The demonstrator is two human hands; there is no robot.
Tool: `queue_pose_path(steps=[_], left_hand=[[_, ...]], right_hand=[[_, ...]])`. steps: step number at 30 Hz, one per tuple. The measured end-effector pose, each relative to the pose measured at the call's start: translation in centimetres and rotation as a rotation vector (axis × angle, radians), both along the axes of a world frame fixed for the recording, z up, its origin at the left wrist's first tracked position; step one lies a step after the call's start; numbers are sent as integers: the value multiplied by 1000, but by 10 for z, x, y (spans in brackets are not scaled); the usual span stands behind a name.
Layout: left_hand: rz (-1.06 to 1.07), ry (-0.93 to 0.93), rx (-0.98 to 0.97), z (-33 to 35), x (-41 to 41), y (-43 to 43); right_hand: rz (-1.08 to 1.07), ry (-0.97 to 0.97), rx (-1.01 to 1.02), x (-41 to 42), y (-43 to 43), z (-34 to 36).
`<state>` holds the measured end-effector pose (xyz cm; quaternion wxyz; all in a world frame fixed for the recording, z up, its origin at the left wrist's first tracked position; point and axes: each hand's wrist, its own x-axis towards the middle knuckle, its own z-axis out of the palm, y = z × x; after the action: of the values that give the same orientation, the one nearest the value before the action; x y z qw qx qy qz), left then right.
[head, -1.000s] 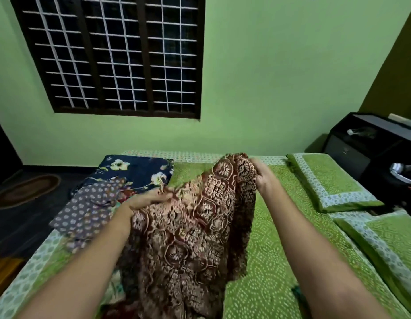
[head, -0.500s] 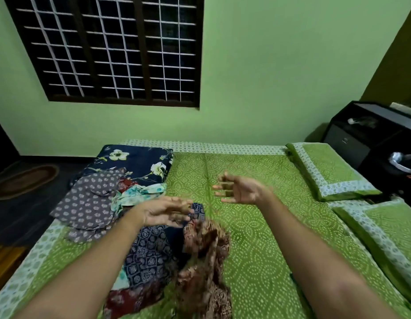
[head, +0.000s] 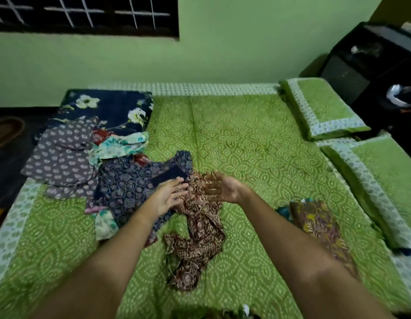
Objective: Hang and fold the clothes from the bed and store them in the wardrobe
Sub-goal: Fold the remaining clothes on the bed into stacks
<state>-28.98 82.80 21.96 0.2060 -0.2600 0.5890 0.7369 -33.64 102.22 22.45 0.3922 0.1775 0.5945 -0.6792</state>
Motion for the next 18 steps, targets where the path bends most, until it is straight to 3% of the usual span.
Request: queue_pose_path(steps=[14, 18], left_hand=[[-110, -316, -173, -184, -3, 58], [-118, -336, -202, -213, -7, 63]], right_hand=[[-89, -24, 523, 27, 48, -230], [44, 54, 593, 22, 45, -274]])
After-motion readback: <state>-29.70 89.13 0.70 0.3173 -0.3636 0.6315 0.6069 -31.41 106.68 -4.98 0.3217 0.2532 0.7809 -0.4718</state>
